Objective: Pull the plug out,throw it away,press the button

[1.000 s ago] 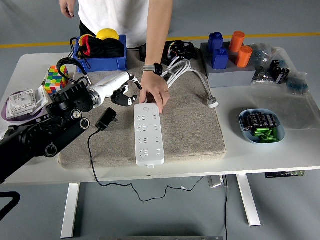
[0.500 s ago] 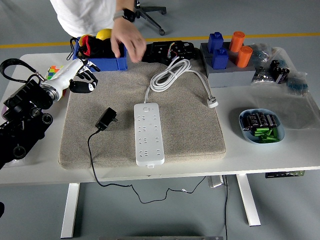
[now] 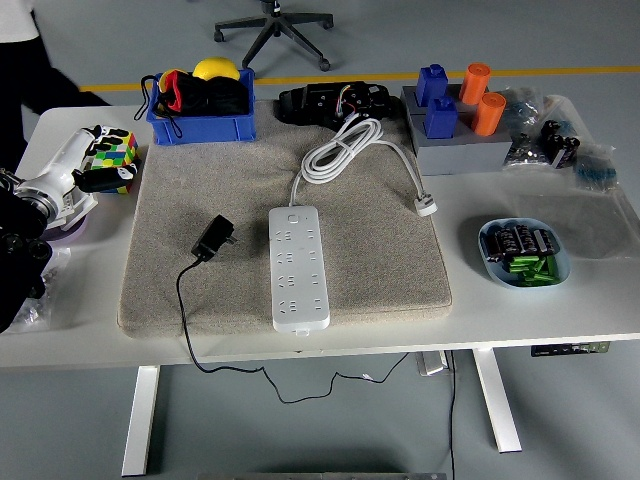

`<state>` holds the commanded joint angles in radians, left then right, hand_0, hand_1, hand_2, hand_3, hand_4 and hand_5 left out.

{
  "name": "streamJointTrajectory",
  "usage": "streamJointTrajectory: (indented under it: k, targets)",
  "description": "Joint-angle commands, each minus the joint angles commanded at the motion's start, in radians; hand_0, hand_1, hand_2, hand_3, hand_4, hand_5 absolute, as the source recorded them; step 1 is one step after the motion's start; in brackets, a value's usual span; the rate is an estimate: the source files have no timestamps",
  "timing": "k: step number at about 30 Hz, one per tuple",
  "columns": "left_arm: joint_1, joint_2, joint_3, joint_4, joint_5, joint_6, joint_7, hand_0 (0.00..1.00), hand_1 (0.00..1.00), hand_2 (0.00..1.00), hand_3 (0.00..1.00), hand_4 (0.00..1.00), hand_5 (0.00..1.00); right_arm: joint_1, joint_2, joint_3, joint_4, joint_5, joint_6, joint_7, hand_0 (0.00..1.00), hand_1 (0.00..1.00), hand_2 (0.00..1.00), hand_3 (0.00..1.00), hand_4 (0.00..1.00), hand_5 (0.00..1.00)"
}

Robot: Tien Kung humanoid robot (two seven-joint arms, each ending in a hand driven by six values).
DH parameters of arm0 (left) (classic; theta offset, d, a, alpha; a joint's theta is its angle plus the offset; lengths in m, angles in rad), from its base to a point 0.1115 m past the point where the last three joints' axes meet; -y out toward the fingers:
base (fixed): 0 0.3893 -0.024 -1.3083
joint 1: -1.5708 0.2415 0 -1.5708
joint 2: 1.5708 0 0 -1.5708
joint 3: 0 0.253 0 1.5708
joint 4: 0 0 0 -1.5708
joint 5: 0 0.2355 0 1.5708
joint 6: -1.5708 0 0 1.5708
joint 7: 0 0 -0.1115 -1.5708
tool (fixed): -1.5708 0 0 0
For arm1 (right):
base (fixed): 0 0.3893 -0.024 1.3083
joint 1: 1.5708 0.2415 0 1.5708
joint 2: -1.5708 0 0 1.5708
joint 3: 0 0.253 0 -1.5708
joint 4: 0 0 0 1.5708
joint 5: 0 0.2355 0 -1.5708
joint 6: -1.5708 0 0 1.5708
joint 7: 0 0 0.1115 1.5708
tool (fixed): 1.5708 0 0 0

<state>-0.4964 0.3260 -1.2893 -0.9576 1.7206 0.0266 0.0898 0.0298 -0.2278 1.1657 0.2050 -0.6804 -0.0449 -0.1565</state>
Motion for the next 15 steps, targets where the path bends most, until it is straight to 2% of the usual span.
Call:
streamJointTrajectory:
  k: [2, 3, 8, 9, 15]
  targets:
    - [0.013, -0.008, -0.016, -0.007, -0.004, 0.003, -0.007, 0.853, 0.87, 0.827, 0.818, 0.661, 0.326, 0.001, -0.001, 0.002, 0.001, -0.001, -0.001, 0.0, 0.75, 0.666, 0.656, 0.621, 0.67, 0.509]
    - [0.018, -0.012, -0.021, -0.011, -0.004, 0.005, -0.008, 0.842, 0.836, 0.794, 0.805, 0.64, 0.339, 0.002, -0.002, 0.003, 0.001, -0.001, -0.001, 0.0, 0.75, 0.666, 0.656, 0.62, 0.669, 0.508]
    - [0.045, -0.035, -0.053, -0.038, -0.002, 0.013, -0.014, 0.842, 0.836, 0.794, 0.805, 0.64, 0.339, 0.007, -0.004, 0.002, 0.002, -0.002, -0.002, 0.001, 0.75, 0.666, 0.656, 0.62, 0.669, 0.508]
    - [0.054, -0.042, -0.065, -0.046, -0.003, 0.016, -0.018, 0.824, 0.81, 0.763, 0.795, 0.639, 0.284, 0.007, -0.003, 0.002, 0.002, -0.002, -0.002, 0.001, 0.75, 0.666, 0.656, 0.62, 0.669, 0.508]
    - [0.089, -0.077, -0.109, -0.07, -0.001, 0.025, -0.03, 0.821, 0.798, 0.75, 0.788, 0.647, 0.273, 0.007, -0.003, 0.002, 0.002, -0.002, 0.0, 0.0, 0.75, 0.666, 0.656, 0.62, 0.669, 0.508]
